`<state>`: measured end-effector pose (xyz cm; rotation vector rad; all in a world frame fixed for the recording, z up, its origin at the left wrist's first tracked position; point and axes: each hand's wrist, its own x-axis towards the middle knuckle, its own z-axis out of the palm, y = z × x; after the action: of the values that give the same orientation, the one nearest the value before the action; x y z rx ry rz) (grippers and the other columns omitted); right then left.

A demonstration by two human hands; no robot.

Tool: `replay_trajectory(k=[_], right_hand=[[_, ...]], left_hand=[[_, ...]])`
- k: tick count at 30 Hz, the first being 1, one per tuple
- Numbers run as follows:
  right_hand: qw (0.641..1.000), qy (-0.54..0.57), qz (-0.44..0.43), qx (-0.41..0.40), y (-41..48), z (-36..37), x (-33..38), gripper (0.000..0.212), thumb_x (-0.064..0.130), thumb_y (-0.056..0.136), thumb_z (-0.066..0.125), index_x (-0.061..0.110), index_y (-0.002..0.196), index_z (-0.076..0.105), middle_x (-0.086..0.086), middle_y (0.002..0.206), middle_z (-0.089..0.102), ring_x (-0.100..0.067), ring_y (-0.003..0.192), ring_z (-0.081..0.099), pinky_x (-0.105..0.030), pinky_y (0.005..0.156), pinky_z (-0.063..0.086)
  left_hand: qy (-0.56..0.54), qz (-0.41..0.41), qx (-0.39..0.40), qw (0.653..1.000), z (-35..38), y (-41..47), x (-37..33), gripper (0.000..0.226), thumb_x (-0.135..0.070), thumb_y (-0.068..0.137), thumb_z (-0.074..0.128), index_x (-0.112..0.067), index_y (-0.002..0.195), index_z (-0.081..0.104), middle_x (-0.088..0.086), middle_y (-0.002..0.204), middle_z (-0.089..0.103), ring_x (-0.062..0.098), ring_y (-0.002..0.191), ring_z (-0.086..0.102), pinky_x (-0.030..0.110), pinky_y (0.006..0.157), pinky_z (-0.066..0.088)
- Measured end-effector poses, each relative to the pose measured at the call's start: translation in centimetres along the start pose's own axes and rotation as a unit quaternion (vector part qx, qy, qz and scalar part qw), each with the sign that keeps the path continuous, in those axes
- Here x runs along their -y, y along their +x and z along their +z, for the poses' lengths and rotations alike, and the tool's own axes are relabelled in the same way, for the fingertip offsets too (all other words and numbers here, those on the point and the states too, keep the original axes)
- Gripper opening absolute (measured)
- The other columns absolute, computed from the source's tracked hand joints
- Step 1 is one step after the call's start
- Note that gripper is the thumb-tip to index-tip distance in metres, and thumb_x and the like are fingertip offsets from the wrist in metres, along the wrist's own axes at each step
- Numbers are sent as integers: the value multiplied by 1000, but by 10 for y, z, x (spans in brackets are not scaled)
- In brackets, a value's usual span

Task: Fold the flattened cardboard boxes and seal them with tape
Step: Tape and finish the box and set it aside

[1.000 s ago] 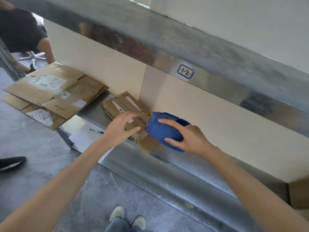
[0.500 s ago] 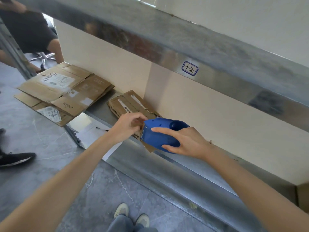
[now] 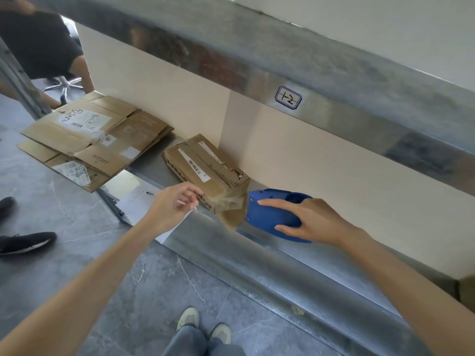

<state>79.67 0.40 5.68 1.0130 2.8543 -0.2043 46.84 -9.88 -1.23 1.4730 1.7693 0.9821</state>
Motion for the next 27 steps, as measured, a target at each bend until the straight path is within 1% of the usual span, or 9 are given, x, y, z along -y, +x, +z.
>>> replay_trajectory(k=[3,5,8,11,17,20,22,25,27], right_hand=[[1000,11,4,13,4,-4,2,59,49,95,54,61,145,24,9,55,38,-8,53,38,-28,62,37],[1000,11,7,15,7,-4,-2,59,48,95,54,58,146,26,11,55,38,-7,54,38,-28,62,35],[1000,12,10,13,7,-1,-6,59,48,95,54,58,146,26,12,55,38,-6,55,38,-27,62,33],[999,21,17,17,7,2,-8,60,48,95,54,61,146,24,13,58,41,-5,58,41,-27,64,38],[999,27,24,8,9,4,-13,60,48,94,55,62,144,24,13,57,41,-5,56,41,-26,62,36],[999,24,27,14,13,6,-15,60,50,95,53,63,144,21,12,62,46,-10,64,47,-30,68,44],[999,22,24,15,14,8,-17,61,50,94,52,64,144,20,11,63,47,-13,67,49,-29,68,44],[999,21,24,19,17,11,-16,61,50,94,52,65,143,19,12,61,45,-11,64,47,-28,65,41],[999,15,29,16,19,12,-17,61,49,94,52,64,144,21,10,55,41,-8,56,42,-27,61,39]], left_hand=[[-11,-4,5,1000,10,-3,-4,33,-3,89,69,-35,96,67,-12,80,69,2,79,65,22,80,52],[-22,0,2,1000,15,-4,-5,26,-9,89,72,-32,101,69,-13,83,70,4,81,66,29,81,55],[-35,6,-17,999,21,-3,-6,30,-7,87,75,-26,110,69,-9,108,65,10,78,67,35,79,56],[-18,26,-17,999,29,0,-5,37,-3,87,74,-21,119,68,-8,128,57,11,76,65,31,76,56],[14,43,-20,999,36,11,10,34,-3,89,71,-20,118,71,-8,130,61,3,75,61,9,71,44],[16,52,-17,998,40,15,17,32,-1,89,70,-19,116,72,-6,130,61,4,76,61,7,71,42],[24,62,-14,998,43,17,24,32,0,89,70,-16,116,73,-5,133,59,6,76,60,7,69,42],[21,73,-24,997,48,19,33,30,0,88,71,-15,114,75,-7,138,56,9,77,61,11,66,45],[10,90,-38,995,50,22,37,28,0,87,72,-15,111,76,-5,136,57,8,77,63,12,66,47]])
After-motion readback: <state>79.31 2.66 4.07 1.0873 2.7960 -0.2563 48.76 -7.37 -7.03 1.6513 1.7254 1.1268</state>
